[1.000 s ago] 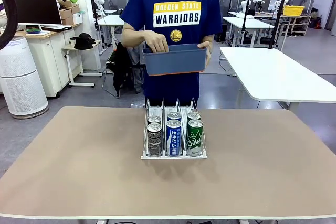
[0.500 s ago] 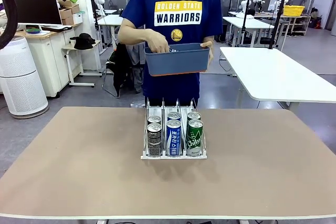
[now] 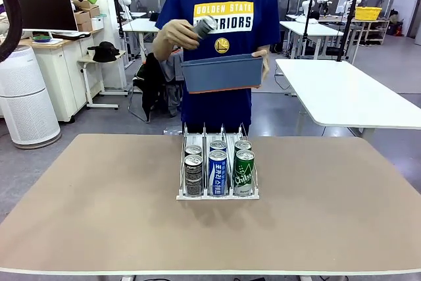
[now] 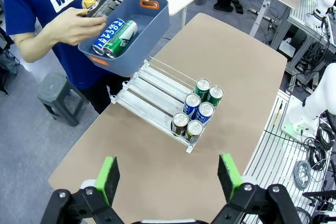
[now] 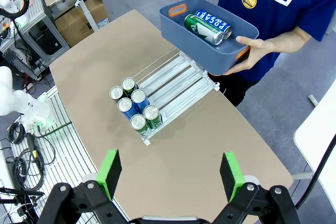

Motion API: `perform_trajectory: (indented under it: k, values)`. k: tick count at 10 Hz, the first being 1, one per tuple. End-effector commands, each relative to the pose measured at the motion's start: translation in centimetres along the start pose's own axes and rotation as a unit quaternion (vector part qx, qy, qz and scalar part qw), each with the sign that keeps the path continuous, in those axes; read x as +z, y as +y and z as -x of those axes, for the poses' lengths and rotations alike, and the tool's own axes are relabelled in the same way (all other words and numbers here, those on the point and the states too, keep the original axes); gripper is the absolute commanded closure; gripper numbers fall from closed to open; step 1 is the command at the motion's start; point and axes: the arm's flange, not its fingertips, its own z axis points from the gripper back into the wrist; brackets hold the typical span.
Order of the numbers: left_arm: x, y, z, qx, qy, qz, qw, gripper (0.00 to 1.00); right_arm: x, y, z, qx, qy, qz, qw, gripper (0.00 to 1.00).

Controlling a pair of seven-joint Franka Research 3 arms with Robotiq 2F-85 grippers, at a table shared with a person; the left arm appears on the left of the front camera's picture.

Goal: Fill the beverage cans into the dispenser.
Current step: Pick up the Pepsi coke handed by the human.

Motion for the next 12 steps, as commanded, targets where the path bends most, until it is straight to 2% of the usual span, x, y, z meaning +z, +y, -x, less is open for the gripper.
perform_trajectory:
  k: [1, 12]
  values:
    - [0.07, -0.01, 0.08, 0.001, -0.001, 0.0, 1.0, 0.0, 0.04, 0.04, 0.0, 0.001, 0.0, 0.0, 1.0, 0.0]
    - [0.07, -0.01, 0.08, 0.001, -0.001, 0.0, 1.0, 0.0, 0.04, 0.04, 0.0, 0.001, 0.0, 0.0, 1.0, 0.0]
